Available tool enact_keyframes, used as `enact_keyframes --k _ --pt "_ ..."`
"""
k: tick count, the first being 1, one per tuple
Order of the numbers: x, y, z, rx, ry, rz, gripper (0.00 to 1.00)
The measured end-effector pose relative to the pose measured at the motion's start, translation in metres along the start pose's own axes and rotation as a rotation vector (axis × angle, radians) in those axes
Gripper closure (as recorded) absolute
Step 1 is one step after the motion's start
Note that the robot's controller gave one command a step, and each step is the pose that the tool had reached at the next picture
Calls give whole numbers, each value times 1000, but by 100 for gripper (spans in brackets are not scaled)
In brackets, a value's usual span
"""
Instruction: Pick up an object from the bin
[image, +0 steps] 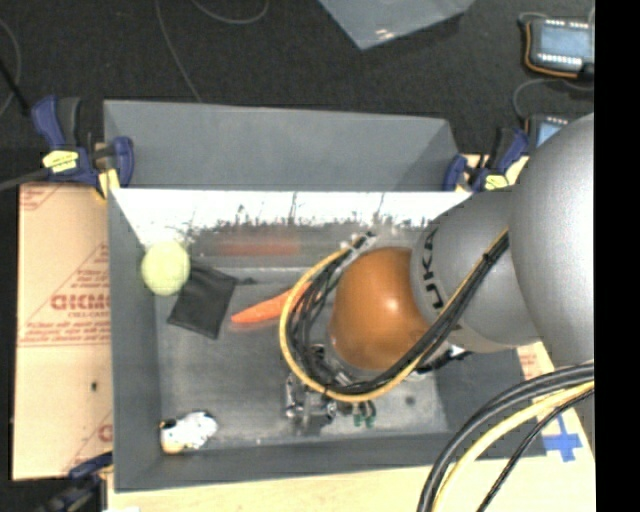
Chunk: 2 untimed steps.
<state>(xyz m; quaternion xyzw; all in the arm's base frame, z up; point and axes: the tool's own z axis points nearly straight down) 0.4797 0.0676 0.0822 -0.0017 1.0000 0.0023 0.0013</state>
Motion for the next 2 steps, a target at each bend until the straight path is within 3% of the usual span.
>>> enact_keyframes --k 1,2 --pt "0 0 0 0 0 1 100" --pt "2 0 -134 -1 -2 64 100"
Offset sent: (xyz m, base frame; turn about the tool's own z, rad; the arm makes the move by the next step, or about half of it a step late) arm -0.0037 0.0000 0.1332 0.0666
